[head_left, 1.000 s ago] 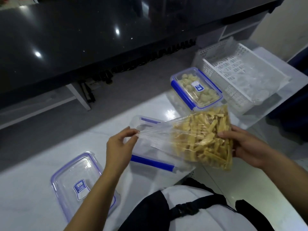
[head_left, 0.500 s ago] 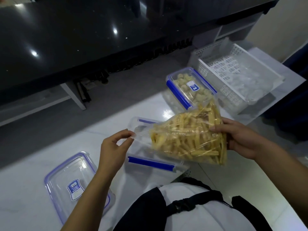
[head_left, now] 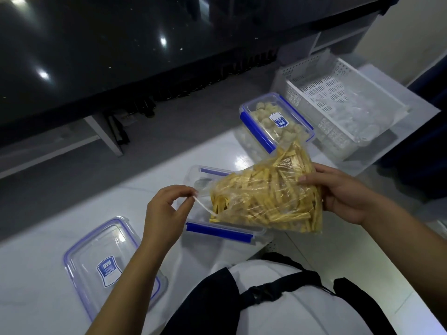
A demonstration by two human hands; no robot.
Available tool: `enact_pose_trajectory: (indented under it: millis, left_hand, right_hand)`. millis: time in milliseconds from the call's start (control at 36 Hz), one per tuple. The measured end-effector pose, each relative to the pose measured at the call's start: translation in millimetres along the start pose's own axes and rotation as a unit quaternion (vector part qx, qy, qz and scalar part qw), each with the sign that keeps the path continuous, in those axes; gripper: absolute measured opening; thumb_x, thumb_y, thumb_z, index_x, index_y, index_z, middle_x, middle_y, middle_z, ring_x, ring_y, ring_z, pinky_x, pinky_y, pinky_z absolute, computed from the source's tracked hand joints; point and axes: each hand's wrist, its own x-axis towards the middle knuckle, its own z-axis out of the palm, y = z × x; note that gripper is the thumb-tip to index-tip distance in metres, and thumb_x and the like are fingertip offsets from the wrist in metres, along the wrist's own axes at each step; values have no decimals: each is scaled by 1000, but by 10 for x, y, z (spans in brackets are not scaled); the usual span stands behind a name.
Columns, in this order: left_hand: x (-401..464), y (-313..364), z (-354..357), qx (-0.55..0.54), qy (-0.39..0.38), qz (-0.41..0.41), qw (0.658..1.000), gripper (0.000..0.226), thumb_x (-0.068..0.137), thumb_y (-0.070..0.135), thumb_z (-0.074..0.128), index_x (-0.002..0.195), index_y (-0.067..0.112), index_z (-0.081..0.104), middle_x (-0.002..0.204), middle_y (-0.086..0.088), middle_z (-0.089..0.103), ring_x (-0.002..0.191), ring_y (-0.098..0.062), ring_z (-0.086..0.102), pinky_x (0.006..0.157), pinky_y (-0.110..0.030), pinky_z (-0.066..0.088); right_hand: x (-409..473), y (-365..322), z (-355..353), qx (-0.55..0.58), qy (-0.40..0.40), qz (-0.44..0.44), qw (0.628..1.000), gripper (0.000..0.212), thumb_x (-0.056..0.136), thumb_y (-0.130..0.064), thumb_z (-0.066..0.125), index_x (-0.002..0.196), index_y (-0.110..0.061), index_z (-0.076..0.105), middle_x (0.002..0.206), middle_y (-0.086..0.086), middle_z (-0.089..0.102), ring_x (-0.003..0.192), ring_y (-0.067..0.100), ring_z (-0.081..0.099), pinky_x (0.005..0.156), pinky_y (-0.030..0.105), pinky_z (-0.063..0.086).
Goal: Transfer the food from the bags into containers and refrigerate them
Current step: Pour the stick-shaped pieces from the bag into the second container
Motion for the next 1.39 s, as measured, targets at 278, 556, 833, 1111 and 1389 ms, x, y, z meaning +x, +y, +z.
enact_pose_trajectory:
  millis: [278,556,833,1111,1389]
  left_hand:
    - [-10,-16,94,44,-1,47,998,20,93,18,69,94,37,67,97,37,55,94,15,55,86,-17,41]
    - [13,44,59,108,-27,26,993,17,93,22,70,107,16,76,126,-1,68,126,-22,54,110,-52,40]
    - [119,142,-137,-7,-62,39,997,34,96,27,63,126,41,59,128,25,54,111,23,43,93,-11,34]
    - [613,516,-50,-206,-139,-16,969,24,94,35,69,117,34,72,111,13,74,107,-4,67,88,-22,54]
    - [796,562,-53,-266,-101,31,958,15,84,11,78,85,25,82,99,3,78,97,-16,73,87,-30,58]
  right_hand:
    - [-26,-147,132,-25,-21,-27,999,48,65,-23,83,113,-28,73,119,12,72,101,32,69,85,50,55]
    - [129,-409,488,-116,-42,-83,989,41,79,-16,81,110,-41,71,99,1,77,84,17,75,58,28,55]
    - [336,-508,790,-207,-75,-111,969,38,75,-21,86,105,-40,73,99,4,74,90,19,74,72,36,63]
    - [306,-460,895,-300,-105,-149,936,48,73,-34,86,113,-50,65,103,-4,64,83,10,70,64,22,59]
    - [226,-395,814,-301,-80,-120,943,61,68,-37,90,122,-47,62,101,-10,67,84,15,73,74,34,63]
